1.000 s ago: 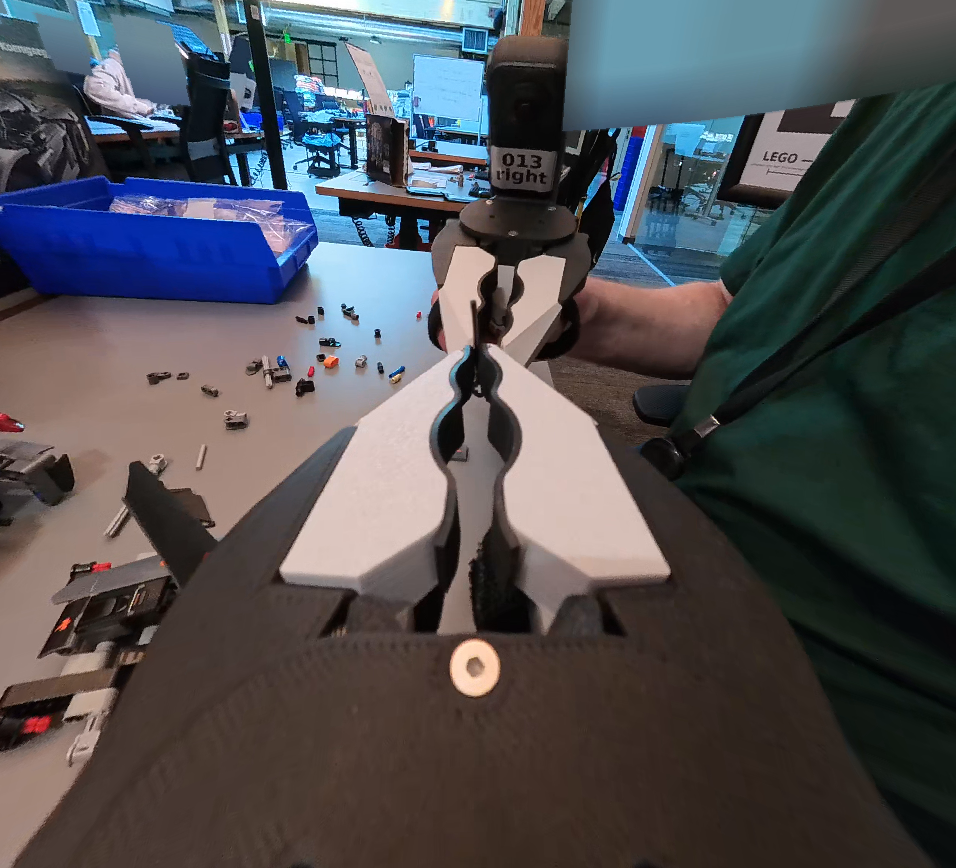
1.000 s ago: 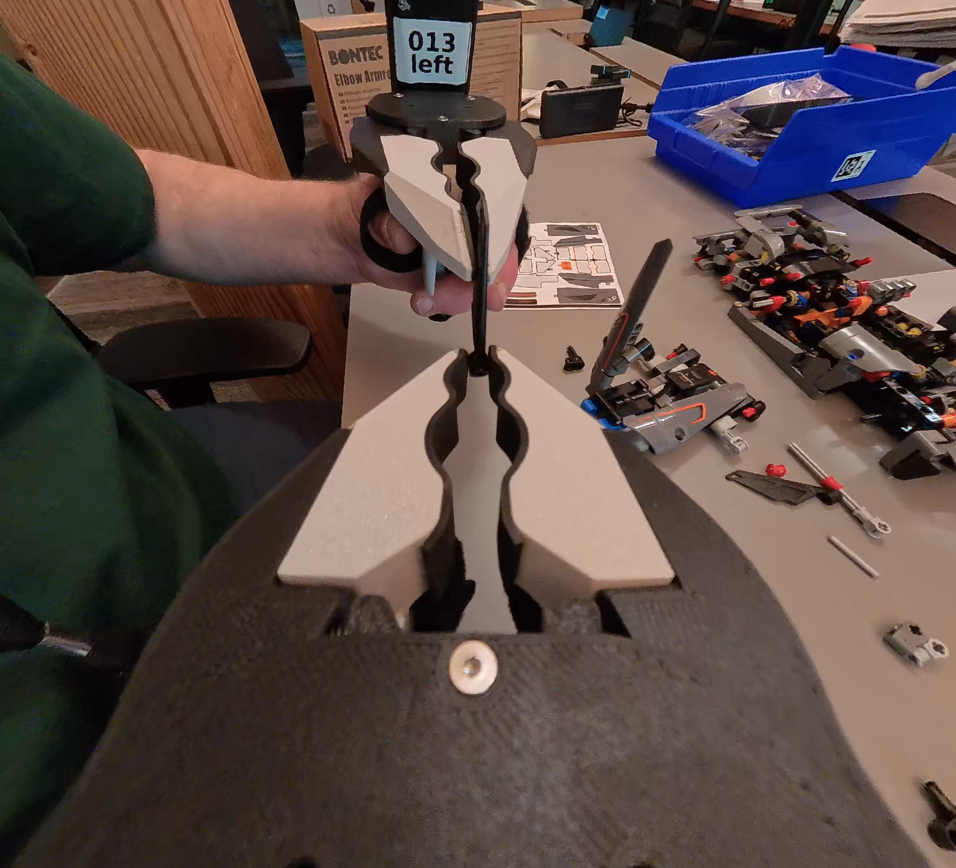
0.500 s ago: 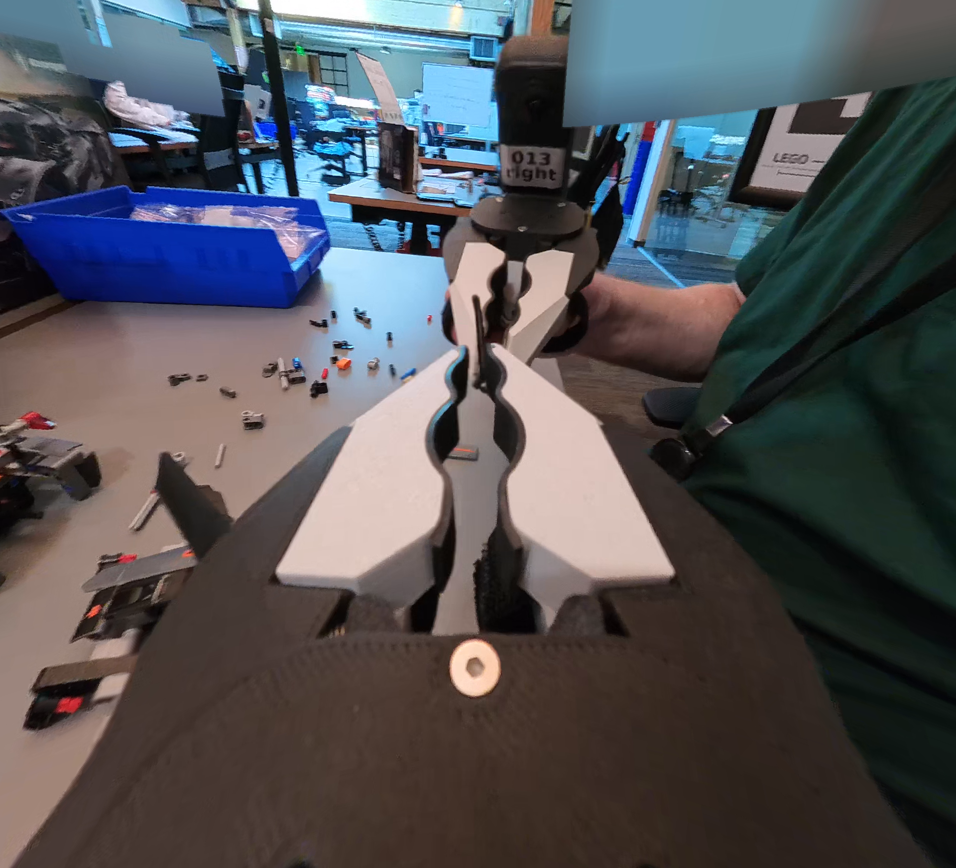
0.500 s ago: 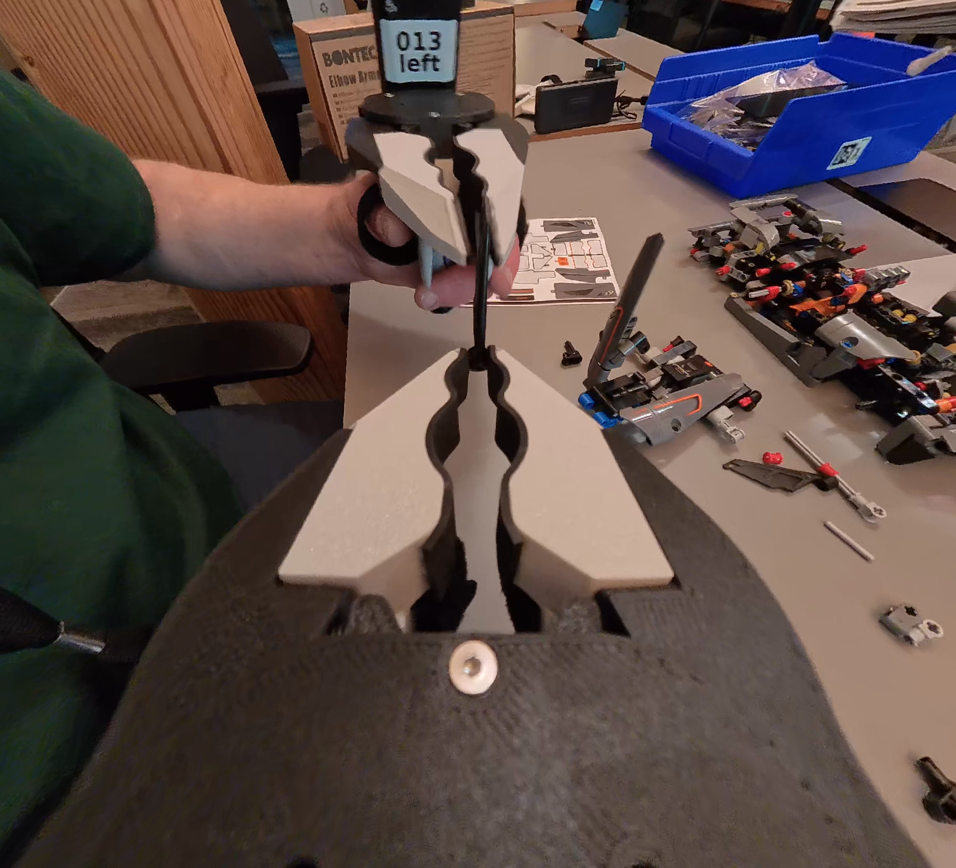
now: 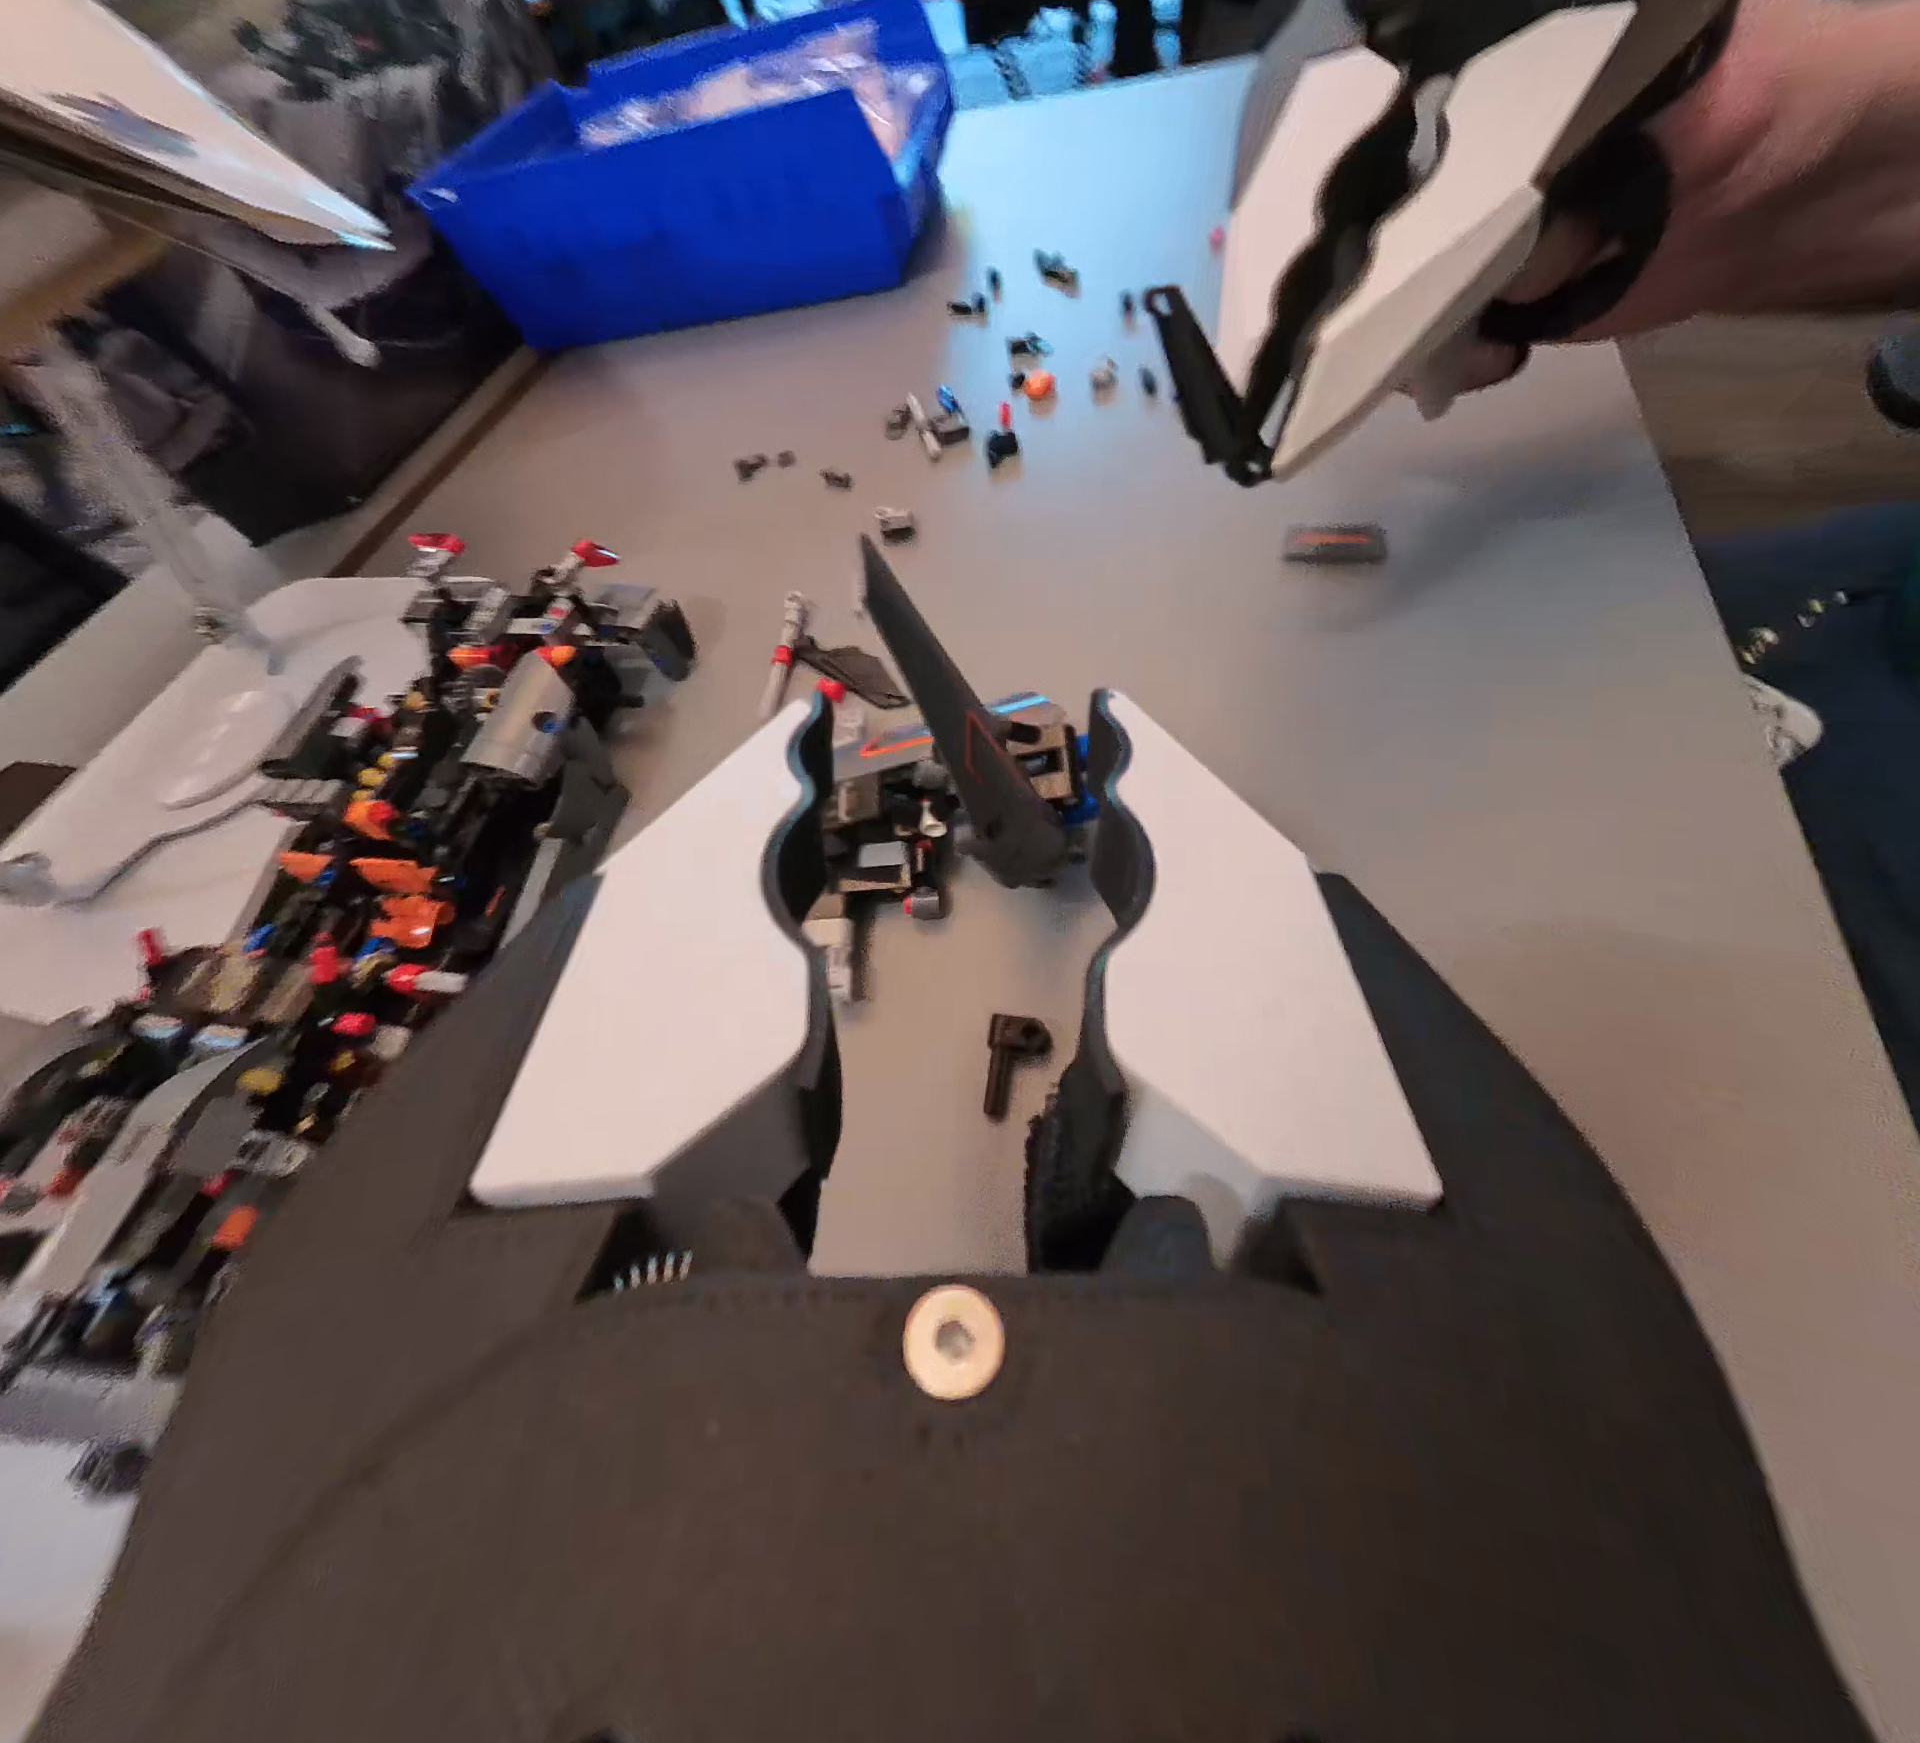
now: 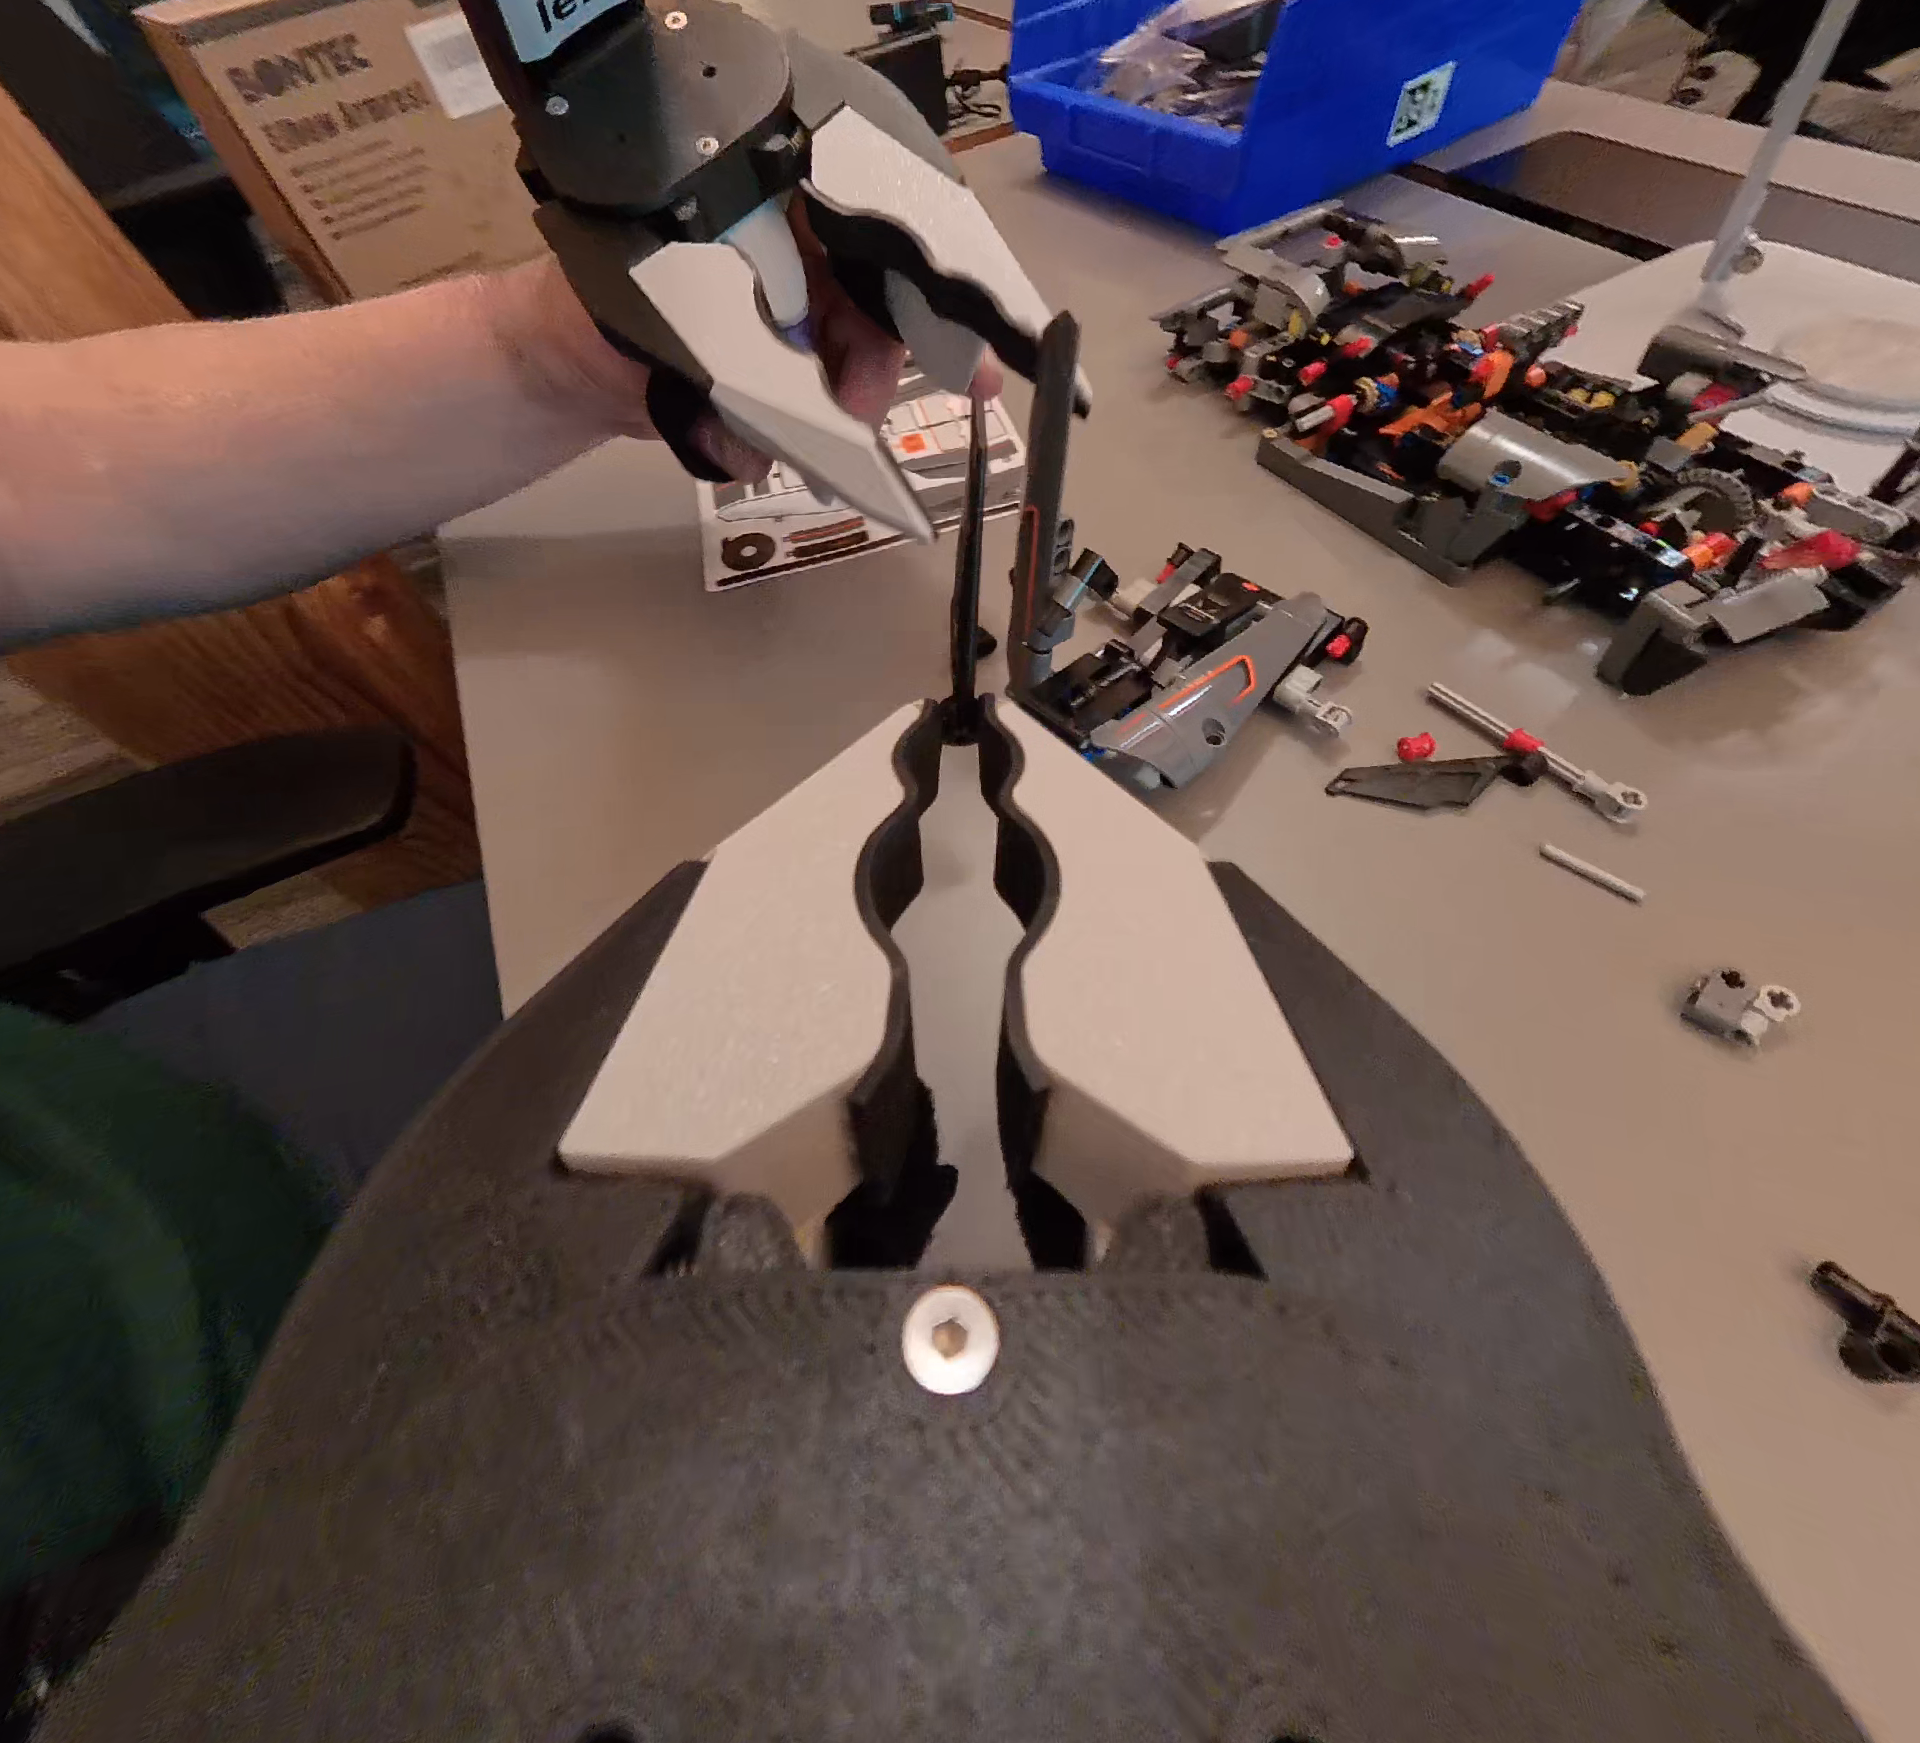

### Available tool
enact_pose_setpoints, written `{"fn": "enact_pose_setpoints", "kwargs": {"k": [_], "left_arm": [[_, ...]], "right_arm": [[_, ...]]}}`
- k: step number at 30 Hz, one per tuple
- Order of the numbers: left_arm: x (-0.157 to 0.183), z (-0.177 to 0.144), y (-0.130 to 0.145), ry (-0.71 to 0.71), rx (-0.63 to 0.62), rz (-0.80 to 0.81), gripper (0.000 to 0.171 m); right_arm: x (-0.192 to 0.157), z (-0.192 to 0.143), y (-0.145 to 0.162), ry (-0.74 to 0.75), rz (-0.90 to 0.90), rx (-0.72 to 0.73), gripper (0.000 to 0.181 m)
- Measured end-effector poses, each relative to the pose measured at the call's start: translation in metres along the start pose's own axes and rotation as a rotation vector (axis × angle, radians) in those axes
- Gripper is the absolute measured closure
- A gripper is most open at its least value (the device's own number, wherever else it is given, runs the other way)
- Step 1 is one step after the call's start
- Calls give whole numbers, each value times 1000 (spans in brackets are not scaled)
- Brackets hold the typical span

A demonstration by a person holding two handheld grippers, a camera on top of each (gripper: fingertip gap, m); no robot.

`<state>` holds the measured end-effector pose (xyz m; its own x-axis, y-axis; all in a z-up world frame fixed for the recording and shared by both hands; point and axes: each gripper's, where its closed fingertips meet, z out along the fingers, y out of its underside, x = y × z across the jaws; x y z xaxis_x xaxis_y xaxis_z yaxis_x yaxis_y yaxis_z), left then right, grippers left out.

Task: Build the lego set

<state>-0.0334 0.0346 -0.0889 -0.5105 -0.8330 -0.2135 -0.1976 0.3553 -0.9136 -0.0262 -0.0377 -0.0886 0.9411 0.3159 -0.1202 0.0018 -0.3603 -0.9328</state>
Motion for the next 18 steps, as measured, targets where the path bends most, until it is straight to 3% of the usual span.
{"fn": "enact_pose_setpoints", "kwargs": {"k": [7,13,18], "left_arm": [[8,26,13,117,-41,10,134],[12,33,18,133,-62,4,153],[15,31,22,141,-75,-2,148]], "right_arm": [[11,15,5,77,37,-12,177],[17,24,7,105,49,-21,177],[19,25,10,106,59,-19,177]]}}
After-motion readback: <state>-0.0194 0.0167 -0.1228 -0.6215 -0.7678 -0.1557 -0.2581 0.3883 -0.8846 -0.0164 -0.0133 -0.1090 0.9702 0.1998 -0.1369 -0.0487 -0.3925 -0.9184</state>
